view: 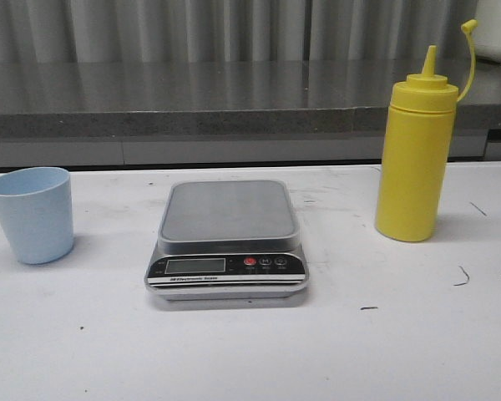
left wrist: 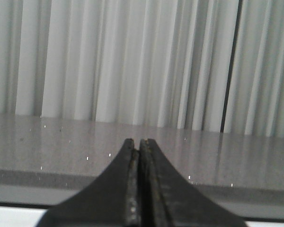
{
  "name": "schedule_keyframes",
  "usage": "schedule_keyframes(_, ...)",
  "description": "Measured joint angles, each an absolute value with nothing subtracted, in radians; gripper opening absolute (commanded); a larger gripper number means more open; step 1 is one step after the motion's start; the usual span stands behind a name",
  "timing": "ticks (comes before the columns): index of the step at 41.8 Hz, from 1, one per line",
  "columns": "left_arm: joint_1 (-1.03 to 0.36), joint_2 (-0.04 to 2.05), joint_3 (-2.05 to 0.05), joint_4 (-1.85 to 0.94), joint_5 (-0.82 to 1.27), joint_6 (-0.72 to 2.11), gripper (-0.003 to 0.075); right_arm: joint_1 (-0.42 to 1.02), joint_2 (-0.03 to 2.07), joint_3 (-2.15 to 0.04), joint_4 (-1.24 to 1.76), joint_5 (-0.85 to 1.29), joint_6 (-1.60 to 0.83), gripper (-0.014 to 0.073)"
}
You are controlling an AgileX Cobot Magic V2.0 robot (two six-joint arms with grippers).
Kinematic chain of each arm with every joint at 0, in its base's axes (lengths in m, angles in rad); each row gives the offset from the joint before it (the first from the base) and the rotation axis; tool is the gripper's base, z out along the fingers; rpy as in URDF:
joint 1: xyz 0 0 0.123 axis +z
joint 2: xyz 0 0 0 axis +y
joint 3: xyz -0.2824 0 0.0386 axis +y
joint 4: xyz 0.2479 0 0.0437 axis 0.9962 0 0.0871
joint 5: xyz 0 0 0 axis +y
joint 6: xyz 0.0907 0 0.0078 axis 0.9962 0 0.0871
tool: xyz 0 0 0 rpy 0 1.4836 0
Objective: Pour seasoning into cup on scale with both arms
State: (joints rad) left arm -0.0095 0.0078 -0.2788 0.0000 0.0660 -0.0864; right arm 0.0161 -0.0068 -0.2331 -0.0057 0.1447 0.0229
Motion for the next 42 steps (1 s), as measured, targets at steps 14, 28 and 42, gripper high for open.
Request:
schedule_keyframes(14, -0.009, 0.265, -0.698, 0.000, 0.441, -0.086, -0.0020, 0.016, 0.227, -0.580, -0.006, 0.417, 0.023, -0.0068)
schedule_keyframes(28, -0.009, 0.470, -0.745, 0.000, 0.616, -0.086, -0.0020, 0.016, 0.498, -0.673, -0.006, 0.637, 0.025, -0.0068)
schedule_keyframes(42, -0.009, 0.580, -0.727, 0.000, 0.626, -0.086, -0.0020, 0.016, 0.679, -0.671, -0.006, 0.686, 0.025, -0.0068)
